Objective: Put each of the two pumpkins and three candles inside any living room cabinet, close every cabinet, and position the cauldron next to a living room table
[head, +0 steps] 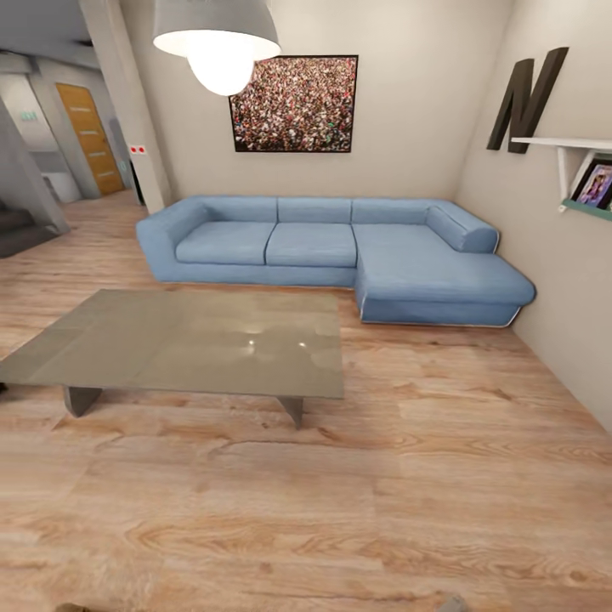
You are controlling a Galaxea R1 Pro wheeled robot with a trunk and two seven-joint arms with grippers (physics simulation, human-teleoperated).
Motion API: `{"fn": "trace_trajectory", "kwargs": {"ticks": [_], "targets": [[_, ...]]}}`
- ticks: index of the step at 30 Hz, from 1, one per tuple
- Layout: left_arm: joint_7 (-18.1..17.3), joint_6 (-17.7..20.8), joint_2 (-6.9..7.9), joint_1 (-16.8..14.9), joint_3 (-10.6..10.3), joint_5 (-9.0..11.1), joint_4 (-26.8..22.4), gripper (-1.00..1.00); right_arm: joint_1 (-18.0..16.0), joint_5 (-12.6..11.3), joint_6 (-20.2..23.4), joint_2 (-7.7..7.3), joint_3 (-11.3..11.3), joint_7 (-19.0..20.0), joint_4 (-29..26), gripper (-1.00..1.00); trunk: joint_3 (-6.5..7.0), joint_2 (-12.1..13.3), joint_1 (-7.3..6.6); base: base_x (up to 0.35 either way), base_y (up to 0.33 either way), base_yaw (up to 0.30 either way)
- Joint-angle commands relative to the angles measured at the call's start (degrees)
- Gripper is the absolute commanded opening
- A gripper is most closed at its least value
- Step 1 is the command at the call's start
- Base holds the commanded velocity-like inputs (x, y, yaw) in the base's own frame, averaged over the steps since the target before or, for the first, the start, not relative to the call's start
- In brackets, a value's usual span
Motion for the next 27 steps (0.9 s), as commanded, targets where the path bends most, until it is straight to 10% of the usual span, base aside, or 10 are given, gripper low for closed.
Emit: {"fn": "trace_trajectory", "kwargs": {"ticks": [1, 27], "targets": [[0.3, 0.2, 0.04, 0.0, -0.4, 0.4, -0.1, -1.00, 0.0, 0.4, 0.1, -0.01, -0.5, 0.2, -0.1, -1.00, -0.04, 0.0, -0.01, 0.000, 0.000, 0.293], [0.2, 0.2, 0.09, 0.0, -0.3, 0.4, -0.1, -1.00, 0.0, -0.2, 0.0, -0.01, -0.6, 0.2, 0.1, -1.00, -0.04, 0.0, -0.01, 0.000, 0.000, 0.293]]}}
